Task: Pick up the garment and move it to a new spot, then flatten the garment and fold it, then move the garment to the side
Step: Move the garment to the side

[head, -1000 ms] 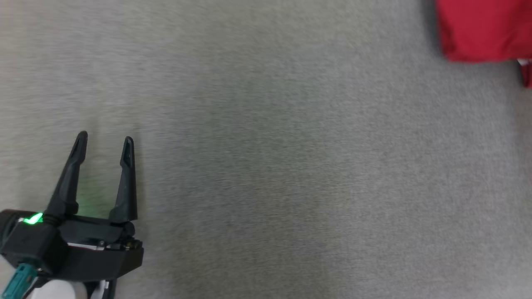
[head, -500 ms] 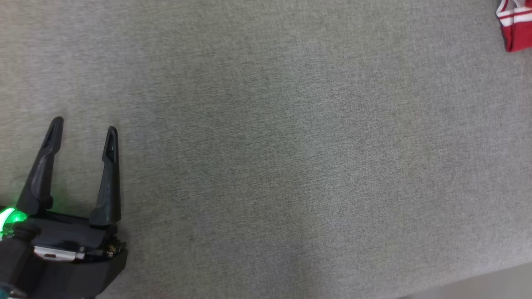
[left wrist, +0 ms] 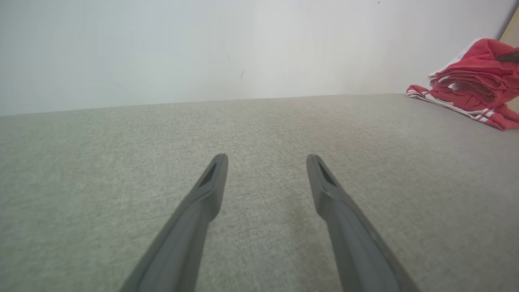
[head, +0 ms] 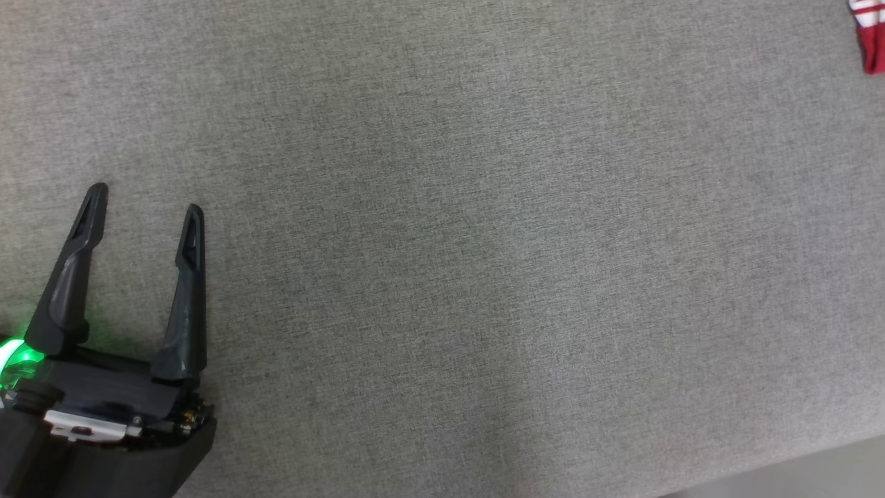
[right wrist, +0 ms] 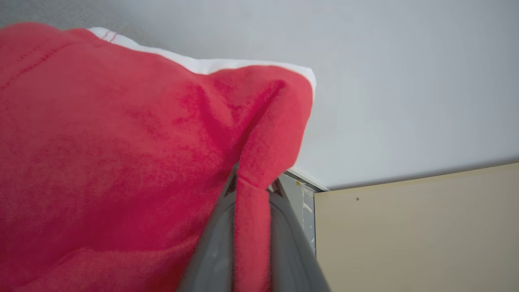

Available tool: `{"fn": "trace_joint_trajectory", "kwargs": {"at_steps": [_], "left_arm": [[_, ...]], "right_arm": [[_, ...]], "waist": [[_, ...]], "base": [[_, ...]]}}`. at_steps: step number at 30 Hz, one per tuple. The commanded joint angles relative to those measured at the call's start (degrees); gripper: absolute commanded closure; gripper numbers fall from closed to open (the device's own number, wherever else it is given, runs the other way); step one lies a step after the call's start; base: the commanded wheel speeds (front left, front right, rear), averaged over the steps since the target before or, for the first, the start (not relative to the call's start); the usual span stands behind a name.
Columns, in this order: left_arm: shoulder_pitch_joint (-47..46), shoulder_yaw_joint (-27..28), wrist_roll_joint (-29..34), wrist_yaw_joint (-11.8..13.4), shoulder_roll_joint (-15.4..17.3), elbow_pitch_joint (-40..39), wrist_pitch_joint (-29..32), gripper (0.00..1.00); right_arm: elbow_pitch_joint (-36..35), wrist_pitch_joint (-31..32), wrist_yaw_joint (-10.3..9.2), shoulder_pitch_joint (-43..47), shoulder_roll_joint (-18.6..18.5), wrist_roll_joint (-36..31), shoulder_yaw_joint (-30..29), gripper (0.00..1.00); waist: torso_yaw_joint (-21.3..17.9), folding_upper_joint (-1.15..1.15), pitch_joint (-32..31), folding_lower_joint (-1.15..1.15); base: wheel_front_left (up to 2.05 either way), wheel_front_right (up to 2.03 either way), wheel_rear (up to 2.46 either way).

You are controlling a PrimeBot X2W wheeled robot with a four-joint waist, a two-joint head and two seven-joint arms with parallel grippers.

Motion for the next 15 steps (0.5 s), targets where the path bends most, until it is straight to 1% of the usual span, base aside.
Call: {"fn": "trace_joint_trajectory", "kwargs": {"at_steps": [1,2,9,13,15], "left_arm": [[-0.32,-0.31,-0.31,0.27,-0.32,2.74,0.47,0.0],[-0.3,-0.14,-0.42,0.39,-0.37,2.82,0.47,0.0],[-0.01,-0.05,-0.91,0.33,-1.31,4.33,0.46,0.0],[0.73,0.0,-1.25,0.43,-2.53,5.71,0.4,0.0],[1.18,0.2,-1.56,0.43,-3.28,6.66,0.28,0.0]], "right_arm": [[-0.45,-1.75,-0.16,-1.56,0.88,-0.47,0.06,0.57],[-0.23,-2.28,-0.16,-1.77,1.33,-0.94,0.16,0.0],[2.52,-4.15,-0.17,-3.17,3.38,-4.14,1.47,0.0],[4.66,-5.28,-0.17,-3.17,4.01,-3.86,0.78,0.0],[5.58,-6.49,-0.17,-2.65,4.93,-3.11,0.16,0.0]], "waist": [[0.38,0.0,-0.02,0.01],[0.44,0.0,-0.09,0.01],[1.22,0.0,-3.12,0.01],[2.39,0.0,-6.92,0.01],[3.13,0.0,-9.49,0.01]], "base": [[0.0,0.0,0.0],[0.0,0.0,0.0],[0.0,0.0,0.0],[0.0,0.0,0.0],[0.0,0.0,0.0]]}}
